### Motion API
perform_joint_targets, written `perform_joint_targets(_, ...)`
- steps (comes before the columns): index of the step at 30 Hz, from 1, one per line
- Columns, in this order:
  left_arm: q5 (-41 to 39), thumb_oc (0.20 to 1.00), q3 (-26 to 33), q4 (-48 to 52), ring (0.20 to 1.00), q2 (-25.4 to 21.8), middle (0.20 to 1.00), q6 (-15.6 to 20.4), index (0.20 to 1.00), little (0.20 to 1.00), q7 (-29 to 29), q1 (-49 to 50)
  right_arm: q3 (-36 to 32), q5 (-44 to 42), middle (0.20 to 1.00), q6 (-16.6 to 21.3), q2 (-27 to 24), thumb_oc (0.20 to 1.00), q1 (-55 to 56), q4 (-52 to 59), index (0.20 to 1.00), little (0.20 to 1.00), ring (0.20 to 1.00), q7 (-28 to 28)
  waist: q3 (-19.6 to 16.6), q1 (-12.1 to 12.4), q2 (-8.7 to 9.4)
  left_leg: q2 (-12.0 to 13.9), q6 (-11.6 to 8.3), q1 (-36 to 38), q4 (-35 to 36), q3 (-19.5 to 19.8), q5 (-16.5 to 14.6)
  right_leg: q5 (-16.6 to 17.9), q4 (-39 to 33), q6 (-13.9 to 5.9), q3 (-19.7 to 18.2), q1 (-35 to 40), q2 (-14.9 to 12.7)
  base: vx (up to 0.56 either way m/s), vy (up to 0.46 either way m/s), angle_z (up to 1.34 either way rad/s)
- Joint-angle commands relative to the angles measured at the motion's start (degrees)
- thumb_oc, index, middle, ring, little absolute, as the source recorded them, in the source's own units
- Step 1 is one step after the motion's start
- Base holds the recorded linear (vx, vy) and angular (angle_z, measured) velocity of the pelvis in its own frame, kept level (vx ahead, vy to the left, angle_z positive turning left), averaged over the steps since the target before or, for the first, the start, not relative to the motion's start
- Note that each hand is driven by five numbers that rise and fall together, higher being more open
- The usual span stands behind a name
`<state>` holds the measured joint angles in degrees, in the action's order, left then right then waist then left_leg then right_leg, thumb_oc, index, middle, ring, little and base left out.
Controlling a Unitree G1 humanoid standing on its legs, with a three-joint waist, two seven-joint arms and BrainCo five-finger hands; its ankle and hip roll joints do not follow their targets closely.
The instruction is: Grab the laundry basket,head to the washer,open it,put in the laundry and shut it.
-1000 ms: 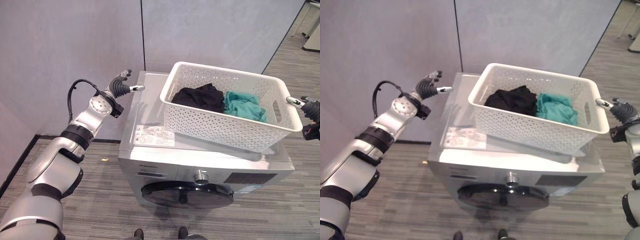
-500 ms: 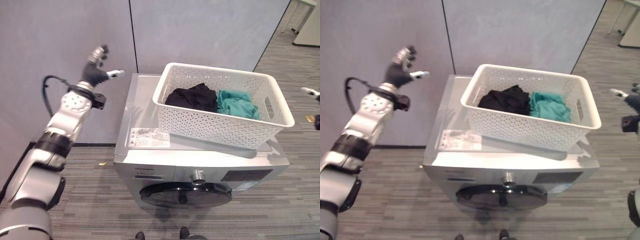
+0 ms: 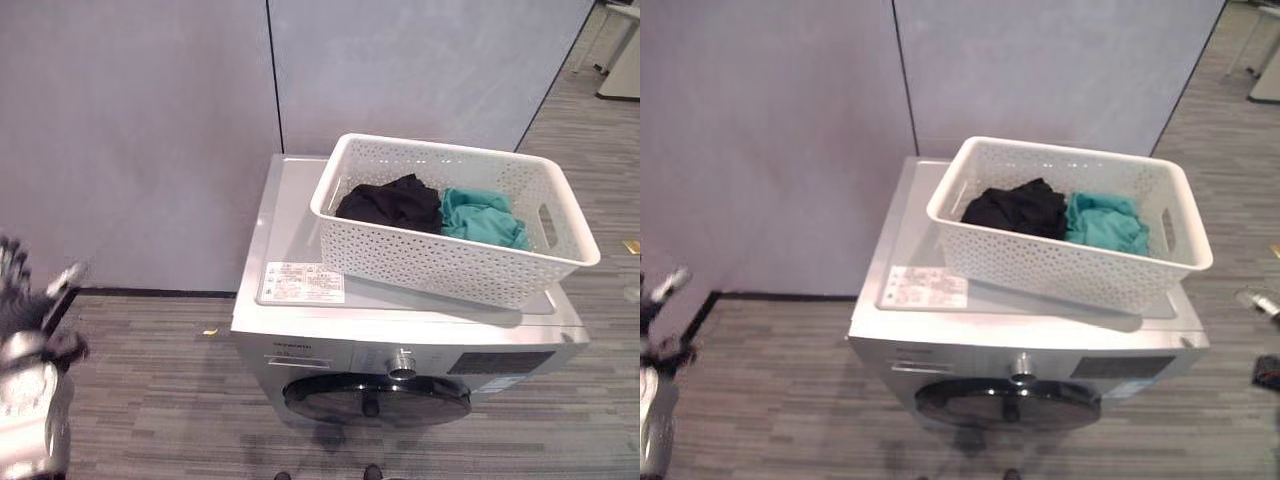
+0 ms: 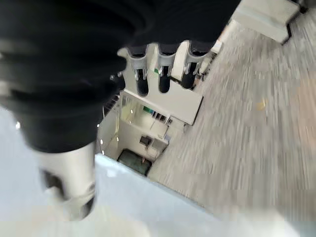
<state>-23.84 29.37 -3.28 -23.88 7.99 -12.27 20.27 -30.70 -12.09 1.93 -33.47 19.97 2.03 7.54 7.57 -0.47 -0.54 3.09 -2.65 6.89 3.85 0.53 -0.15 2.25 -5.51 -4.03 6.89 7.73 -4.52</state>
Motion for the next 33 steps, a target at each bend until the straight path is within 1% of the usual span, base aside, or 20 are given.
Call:
perform_joint_targets(1, -3.2, 1.000, 1.3, -6.6, 1.000, 1.7, 1.000, 3.5, 1.000, 1.000, 1.1, -0.1, -5.5, 2.1, 1.000, 6.5, -1.6, 1.000, -4.2, 9.3, 1.000, 1.000, 1.000, -1.6, -0.3, 2.2, 0.44, 7.5, -3.97, -6.4, -5.0, -2.2, 2.3, -6.0, 0.5, 0.79, 1.1, 0.3, 0.3, -0.24, -0.197, 0.07)
perform_joint_targets(4, -4.2, 1.000, -3.5, -17.1, 1.000, 2.6, 1.000, 3.3, 1.000, 1.000, 1.3, -2.2, -1.5, -1.4, 1.000, 8.4, 0.1, 1.000, -5.8, 13.5, 1.000, 1.000, 1.000, -3.5, 1.3, 2.8, 0.77, 8.3, -5.58, -9.5, -3.3, -1.7, 6.4, -6.3, 0.5, 0.96, 2.1, -1.1, 0.9, -0.30, -0.176, 0.03)
perform_joint_targets(5, -3.5, 1.000, -6.8, -21.5, 1.000, 2.8, 1.000, 2.6, 1.000, 1.000, 1.2, -4.4, 1.5, -2.6, 1.000, 9.1, 0.4, 1.000, -6.6, 14.5, 1.000, 1.000, 1.000, -4.1, 2.5, 2.7, 1.43, 8.5, -5.38, -11.1, -4.3, -3.5, 6.3, -6.0, 0.5, 1.15, 3.2, -1.5, 0.5, -0.37, -0.141, 0.11)
perform_joint_targets(6, -3.6, 1.000, -8.5, -23.5, 1.000, 3.0, 1.000, 2.5, 1.000, 1.000, 1.7, -5.7, 3.1, -2.3, 1.000, 9.0, 0.5, 1.000, -6.6, 15.1, 1.000, 1.000, 1.000, -4.7, 3.2, 2.2, 1.90, 8.5, -4.62, -11.9, -5.8, -5.3, 5.4, -5.7, 0.5, 1.20, 4.0, -2.0, 0.2, -0.41, -0.171, 0.45)
perform_joint_targets(7, -3.8, 1.000, -10.9, -27.7, 1.000, 3.8, 1.000, 2.2, 1.000, 1.000, 2.0, -7.9, 5.5, -2.4, 1.000, 9.3, 1.0, 1.000, -6.4, 15.8, 1.000, 1.000, 1.000, -5.4, 3.9, 1.0, 2.82, 9.3, -3.78, -12.0, -11.0, -10.3, 3.6, -4.7, 0.5, 1.33, 5.7, -3.2, -0.5, -0.27, -0.095, 0.77)
perform_joint_targets(8, -3.9, 1.000, -10.9, -28.2, 1.000, 3.7, 1.000, 2.5, 1.000, 1.000, 2.1, -8.3, 5.5, -2.4, 1.000, 9.3, 1.1, 1.000, -6.6, 15.8, 1.000, 1.000, 1.000, -5.4, 3.9, 1.0, 2.85, 9.4, -3.63, -12.7, -12.0, -10.3, 3.2, -4.5, 0.5, 1.28, 5.7, -3.4, -0.6, -0.33, -0.148, 1.27)
perform_joint_targets(9, -6.4, 1.000, -14.9, -34.6, 1.000, 5.9, 1.000, 1.6, 1.000, 1.000, 2.9, -11.0, 11.0, -3.4, 1.000, 9.5, 1.6, 1.000, -6.2, 15.4, 1.000, 1.000, 1.000, -5.8, 4.5, -0.4, 3.46, 11.3, -2.89, -10.9, -22.6, -15.6, -1.6, -4.4, 0.5, 1.76, 7.1, -4.5, -1.2, -0.25, -0.079, 1.11)
perform_joint_targets(10, -7.6, 1.000, -16.3, -37.1, 1.000, 7.2, 1.000, 1.2, 1.000, 1.000, 3.6, -12.1, 13.9, -3.3, 1.000, 9.0, 1.5, 1.000, -6.2, 15.2, 1.000, 1.000, 1.000, -6.3, 4.7, -1.0, 3.16, 12.8, -2.43, -10.3, -28.7, -16.9, -3.8, -4.4, 0.5, 2.10, 7.8, -5.1, -0.9, -0.24, -0.081, 0.73)
perform_joint_targets(11, -7.7, 1.000, -16.2, -37.4, 1.000, 7.3, 1.000, 1.3, 1.000, 1.000, 3.7, -12.2, 14.1, -3.3, 1.000, 9.0, 1.4, 1.000, -6.3, 15.1, 1.000, 1.000, 1.000, -6.2, 4.8, -1.1, 2.73, 13.4, -2.50, -10.8, -29.9, -16.6, -4.6, -4.5, 0.5, 2.12, 7.8, -5.1, -0.5, -0.18, 0.019, 0.30)
perform_joint_targets(13, -6.7, 1.000, -20.3, -44.5, 1.000, 10.2, 1.000, -0.8, 1.000, 1.000, 5.9, -12.6, 19.2, -3.4, 1.000, 7.4, 1.4, 1.000, -3.8, 14.9, 1.000, 1.000, 1.000, -8.8, 3.9, -2.6, 1.85, 13.6, -2.40, -6.1, -38.8, -14.5, -5.5, -4.0, 0.5, 2.49, 10.2, -6.4, -0.2, -0.19, 0.086, 0.47)
perform_joint_targets(16, -2.9, 1.000, -24.7, -48.4, 1.000, 11.2, 1.000, -3.0, 1.000, 1.000, 8.1, -13.2, 21.7, -3.3, 1.000, 5.7, 0.8, 1.000, -1.8, 14.0, 1.000, 1.000, 1.000, -10.5, 2.2, -4.5, 0.06, 10.3, -3.46, 2.7, -30.3, -11.0, -5.0, -2.5, 0.6, 1.56, 11.2, -9.5, 0.1, -0.20, 0.229, 0.49)
perform_joint_targets(17, -2.2, 1.000, -25.8, -49.5, 1.000, 11.6, 1.000, -3.6, 1.000, 1.000, 8.9, -13.8, 21.7, -2.4, 1.000, 4.9, 1.0, 1.000, -1.0, 14.2, 1.000, 1.000, 1.000, -10.1, 1.8, -5.1, -0.32, 8.8, -2.97, 3.9, -25.4, -9.9, -6.9, -1.5, 0.7, 0.85, 11.1, -10.7, -0.1, -0.25, 0.283, 0.41)
perform_joint_targets(19, -1.0, 1.000, -27.1, -51.5, 1.000, 11.8, 1.000, -4.0, 1.000, 1.000, 9.2, -15.4, 20.4, -2.0, 1.000, 4.2, 1.6, 1.000, 0.3, 14.5, 1.000, 1.000, 1.000, -9.4, 1.0, -6.9, -0.64, 6.7, -1.66, 6.7, -15.9, -11.7, -12.2, 0.3, 0.7, -1.06, 10.7, -13.1, -1.5, -0.30, 0.299, 0.59)
perform_joint_targets(21, 0.0, 1.000, -27.9, -52.6, 1.000, 11.8, 1.000, -4.0, 1.000, 1.000, 9.4, -16.4, 19.4, -1.9, 1.000, 4.2, 2.5, 1.000, 0.6, 14.4, 1.000, 1.000, 1.000, -8.9, 0.8, -7.2, -0.66, 5.7, -1.14, 7.0, -12.4, -12.2, -12.8, 1.6, 0.8, -1.96, 10.6, -14.5, -2.4, -0.30, 0.262, 1.00)
perform_joint_targets(23, 3.2, 1.000, -29.8, -51.3, 1.000, 10.7, 1.000, -3.5, 1.000, 1.000, 9.5, -17.1, 16.7, 2.2, 1.000, 3.7, 3.7, 1.000, -0.4, 12.0, 1.000, 1.000, 1.000, -5.5, 1.9, -7.8, -0.72, 1.7, 1.31, 8.3, -5.6, -11.4, -15.5, 5.0, 4.6, -5.14, 9.3, -19.5, -5.1, -0.49, 0.389, 0.69)
perform_joint_targets(25, 4.9, 1.000, -28.5, -51.7, 1.000, 9.5, 1.000, -3.4, 1.000, 1.000, 9.3, -15.0, 11.4, 7.6, 1.000, 3.9, 4.5, 1.000, -3.7, 10.9, 1.000, 1.000, 1.000, 0.2, 4.0, -7.7, -1.40, -0.8, 4.14, 8.5, -3.6, -13.1, -14.3, 4.6, 12.2, -6.68, 10.0, -22.1, -7.2, -0.48, 0.322, -0.36)
perform_joint_targets(28, 6.3, 1.000, -26.0, -52.1, 1.000, 8.3, 1.000, -3.8, 1.000, 1.000, 9.0, -12.9, 5.8, 14.8, 1.000, 3.0, 7.2, 1.000, 0.2, 13.5, 1.000, 1.000, 1.000, 2.2, 4.1, -8.3, -1.41, -2.3, 6.02, 5.5, -2.8, -12.1, -11.1, 3.1, 20.3, -5.08, 2.2, -20.9, -6.9, -0.30, 0.092, -0.75)
perform_joint_targets(31, 7.4, 1.000, -25.4, -52.2, 1.000, 7.4, 1.000, -3.8, 1.000, 1.000, 9.2, -12.2, 7.6, 16.4, 1.000, 2.0, 8.3, 1.000, 4.0, 12.6, 1.000, 1.000, 1.000, -0.5, 2.6, -7.8, -1.23, -2.9, 6.17, 4.0, -0.9, -10.7, -9.1, 0.0, 20.5, -4.17, -3.4, -17.6, -5.5, -0.07, -0.025, 0.13)
perform_joint_targets(32, 7.4, 1.000, -25.4, -52.2, 1.000, 7.4, 1.000, -3.8, 1.000, 1.000, 9.2, -12.2, 7.7, 16.4, 1.000, 2.0, 8.3, 1.000, 4.0, 12.6, 1.000, 1.000, 1.000, -0.5, 2.5, -7.8, -1.12, -2.9, 6.15, 3.8, -0.8, -10.8, -8.8, 0.3, 20.2, -4.10, -3.5, -17.6, -5.5, -0.03, -0.081, 0.01)
perform_joint_targets(33, 7.9, 1.000, -25.6, -51.0, 1.000, 6.8, 1.000, -3.8, 1.000, 1.000, 9.6, -11.5, 10.1, 22.1, 1.000, -0.2, 7.4, 1.000, 5.6, 10.0, 1.000, 1.000, 1.000, -2.3, 1.1, -6.4, -0.54, -3.2, 5.86, 2.6, -0.8, -10.1, -8.6, -1.7, 15.7, -3.99, -4.0, -13.3, -6.7, -0.03, -0.071, -0.07)
